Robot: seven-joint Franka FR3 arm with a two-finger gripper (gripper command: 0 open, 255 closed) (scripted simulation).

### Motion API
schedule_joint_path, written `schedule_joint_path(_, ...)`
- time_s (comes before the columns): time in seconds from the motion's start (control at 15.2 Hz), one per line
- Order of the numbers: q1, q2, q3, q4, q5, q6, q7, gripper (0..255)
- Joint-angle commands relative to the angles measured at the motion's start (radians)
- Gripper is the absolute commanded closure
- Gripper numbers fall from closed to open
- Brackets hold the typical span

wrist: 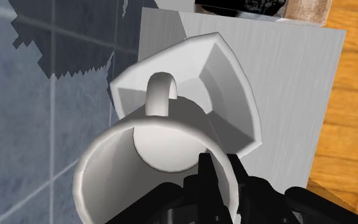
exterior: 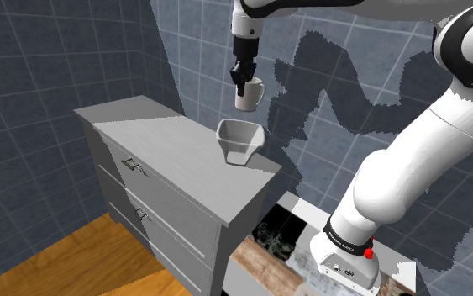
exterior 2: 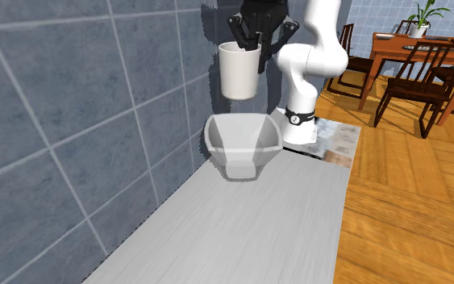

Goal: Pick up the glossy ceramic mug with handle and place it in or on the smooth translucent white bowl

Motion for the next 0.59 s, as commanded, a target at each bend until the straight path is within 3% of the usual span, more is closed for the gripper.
schedule_joint_path(0.0,0.006,-0.075,0.009,-0.070,0.003,-0.006,0.014,255)
schedule_joint_path(0.53,0.006,-0.079,0.008,-0.181,0.002,0.101,0.020,255)
